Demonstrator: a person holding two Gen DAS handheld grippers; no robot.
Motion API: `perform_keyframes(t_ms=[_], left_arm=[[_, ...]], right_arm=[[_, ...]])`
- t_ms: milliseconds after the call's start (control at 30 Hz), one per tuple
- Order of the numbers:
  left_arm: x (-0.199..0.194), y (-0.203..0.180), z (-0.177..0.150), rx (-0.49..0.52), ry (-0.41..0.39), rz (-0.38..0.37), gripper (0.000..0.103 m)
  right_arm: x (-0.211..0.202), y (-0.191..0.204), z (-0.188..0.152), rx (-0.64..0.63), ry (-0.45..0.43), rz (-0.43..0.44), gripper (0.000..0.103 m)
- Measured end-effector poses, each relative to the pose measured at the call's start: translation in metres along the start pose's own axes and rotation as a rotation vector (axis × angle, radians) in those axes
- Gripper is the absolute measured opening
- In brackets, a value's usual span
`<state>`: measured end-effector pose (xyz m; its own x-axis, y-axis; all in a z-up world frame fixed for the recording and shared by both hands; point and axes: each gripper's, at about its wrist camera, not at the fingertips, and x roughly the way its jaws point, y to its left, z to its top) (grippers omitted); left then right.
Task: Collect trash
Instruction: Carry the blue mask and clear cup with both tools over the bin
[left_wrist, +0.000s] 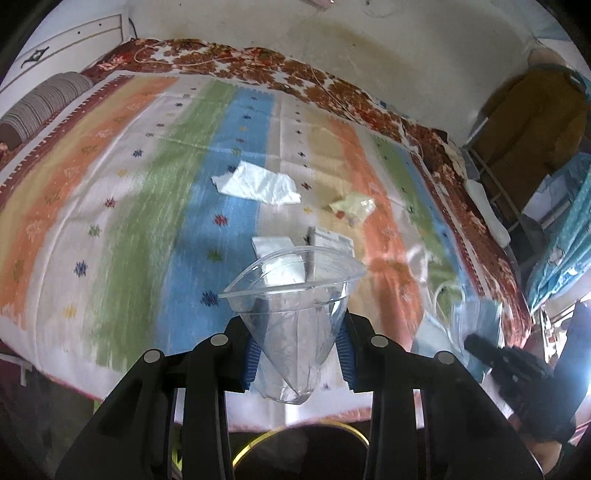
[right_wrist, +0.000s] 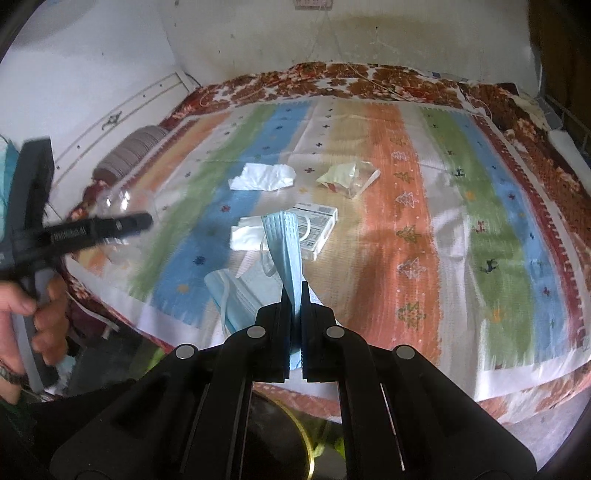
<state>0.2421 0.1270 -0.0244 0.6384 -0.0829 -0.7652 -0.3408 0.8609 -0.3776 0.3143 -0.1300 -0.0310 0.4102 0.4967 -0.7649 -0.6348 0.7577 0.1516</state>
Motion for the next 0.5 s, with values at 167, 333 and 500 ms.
perform_keyframes(t_ms=[167, 333, 500], left_arm=[[-0.023, -0.016, -0.01, 0.013, -0.025, -0.041, 0.034], [-0.04, -0.028, -0.023, 0.04, -0.039, -0.073, 0.034], [-0.058, -0.034, -0.032, 0.047, -0.056, -0.121, 0.034]], right_arm=[[-0.017, 0.007, -0.011, -0.002, -0.018, 0.021, 0.003], [-0.03, 0.013, -0.019, 0.001, -0.026, 0.04, 0.003], [-0.04, 0.021, -0.024, -0.011, -0.043, 0.036, 0.003]])
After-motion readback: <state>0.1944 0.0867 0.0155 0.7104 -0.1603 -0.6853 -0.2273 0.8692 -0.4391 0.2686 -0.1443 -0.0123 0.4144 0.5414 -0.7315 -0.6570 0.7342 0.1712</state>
